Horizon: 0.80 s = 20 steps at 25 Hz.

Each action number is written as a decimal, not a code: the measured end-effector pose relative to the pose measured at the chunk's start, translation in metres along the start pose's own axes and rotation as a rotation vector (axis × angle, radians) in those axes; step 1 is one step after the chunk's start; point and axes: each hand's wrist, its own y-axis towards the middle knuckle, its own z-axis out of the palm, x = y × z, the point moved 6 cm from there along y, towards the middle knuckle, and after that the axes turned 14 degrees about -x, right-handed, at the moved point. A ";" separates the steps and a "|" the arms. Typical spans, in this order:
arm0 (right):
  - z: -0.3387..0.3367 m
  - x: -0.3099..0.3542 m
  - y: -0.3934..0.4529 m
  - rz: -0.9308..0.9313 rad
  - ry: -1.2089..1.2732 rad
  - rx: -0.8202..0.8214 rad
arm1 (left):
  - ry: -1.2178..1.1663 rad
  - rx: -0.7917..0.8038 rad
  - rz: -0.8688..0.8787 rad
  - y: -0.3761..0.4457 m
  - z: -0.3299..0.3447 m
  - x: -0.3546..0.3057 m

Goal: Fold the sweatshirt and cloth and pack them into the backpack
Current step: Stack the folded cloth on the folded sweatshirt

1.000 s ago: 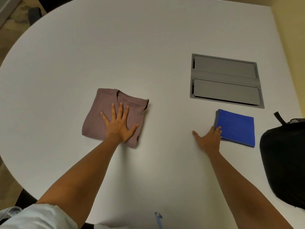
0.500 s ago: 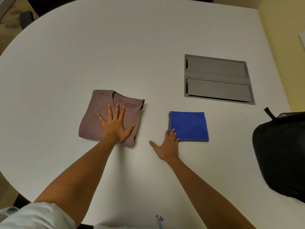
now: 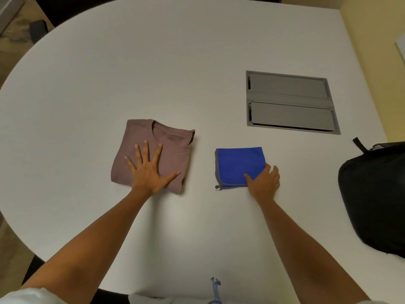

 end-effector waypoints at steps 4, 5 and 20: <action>0.005 -0.019 0.013 0.129 0.019 0.078 | 0.029 0.032 -0.064 -0.004 0.003 0.009; 0.006 -0.019 0.015 0.143 0.029 0.077 | 0.027 0.037 -0.063 -0.001 0.003 0.011; 0.013 -0.006 0.003 0.397 0.163 0.212 | 0.043 0.099 -0.087 0.033 -0.005 0.065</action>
